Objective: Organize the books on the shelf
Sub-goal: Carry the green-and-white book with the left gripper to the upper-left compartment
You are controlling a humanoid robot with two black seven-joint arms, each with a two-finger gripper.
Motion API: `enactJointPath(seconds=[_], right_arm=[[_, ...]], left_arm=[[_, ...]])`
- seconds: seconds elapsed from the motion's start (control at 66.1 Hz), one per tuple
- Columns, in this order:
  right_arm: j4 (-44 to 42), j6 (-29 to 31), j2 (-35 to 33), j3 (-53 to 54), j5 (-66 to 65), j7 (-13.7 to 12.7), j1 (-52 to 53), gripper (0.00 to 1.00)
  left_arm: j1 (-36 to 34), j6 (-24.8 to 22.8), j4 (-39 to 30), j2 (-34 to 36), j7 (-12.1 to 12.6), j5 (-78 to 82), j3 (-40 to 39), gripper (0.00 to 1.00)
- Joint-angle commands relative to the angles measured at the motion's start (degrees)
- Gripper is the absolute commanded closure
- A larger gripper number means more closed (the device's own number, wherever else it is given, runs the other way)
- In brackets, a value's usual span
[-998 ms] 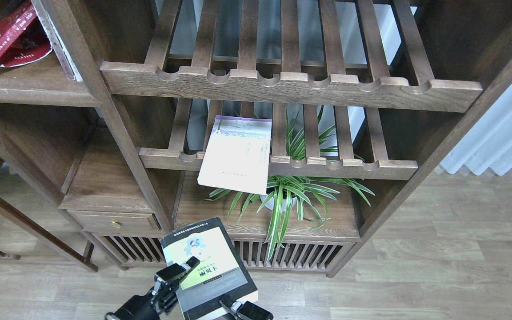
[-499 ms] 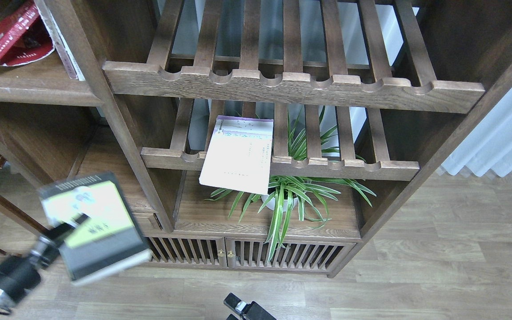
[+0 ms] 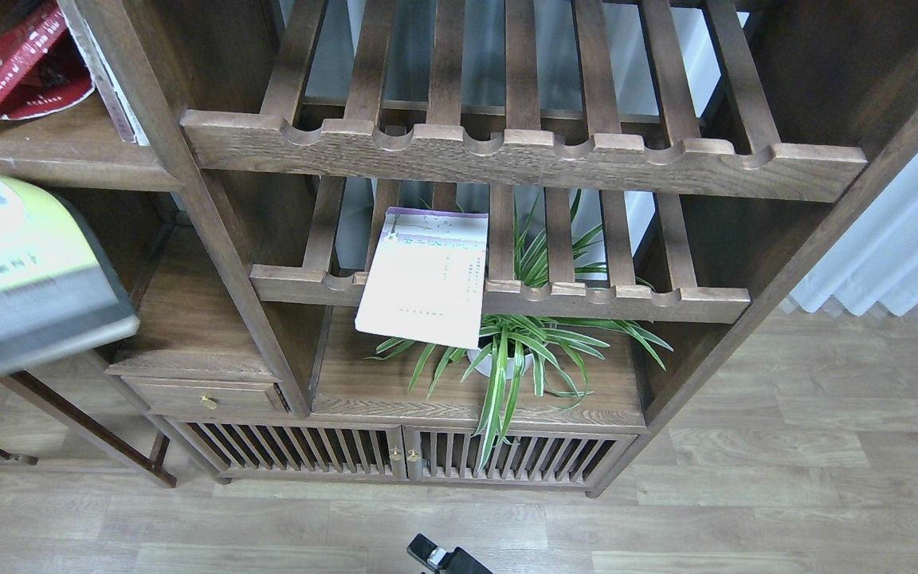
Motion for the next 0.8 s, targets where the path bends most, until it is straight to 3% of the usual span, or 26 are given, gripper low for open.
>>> enactJointPath(seconds=[0.0, 0.182, 0.227, 0.303, 0.575, 0.787], right_arm=[[-0.5, 0.0, 0.0, -0.1, 0.0, 0.0, 0.0, 0.01], [-0.6, 0.0, 0.0, -0.1, 0.0, -0.1, 0.2, 0.01], [-0.6, 0.0, 0.0, -0.1, 0.0, -0.1, 0.2, 0.01], [-0.6, 0.0, 0.0, -0.1, 0.0, -0.1, 0.2, 0.01], [-0.5, 0.0, 0.0, -0.1, 0.0, -0.1, 0.1, 0.01], [-0.5, 0.0, 0.0, -0.1, 0.1, 0.0, -0.2, 0.01]], left_arm=[[-0.9, 0.0, 0.4, 3.1, 0.1, 0.2, -1.8, 0.94], [-6.8, 0.0, 1.4, 5.1, 1.0, 0.4, -1.4, 0.94], [-10.6, 0.0, 2.6, 5.7, 3.5, 1.5, -1.4, 0.94], [-14.9, 0.0, 4.1, 5.6, 4.6, 4.0, -0.9, 0.94], [-32.1, 0.0, 10.1, 4.6, 5.0, 14.8, 2.9, 0.93], [-41.5, 0.0, 15.2, 2.1, 5.2, 24.3, 4.8, 0.94]])
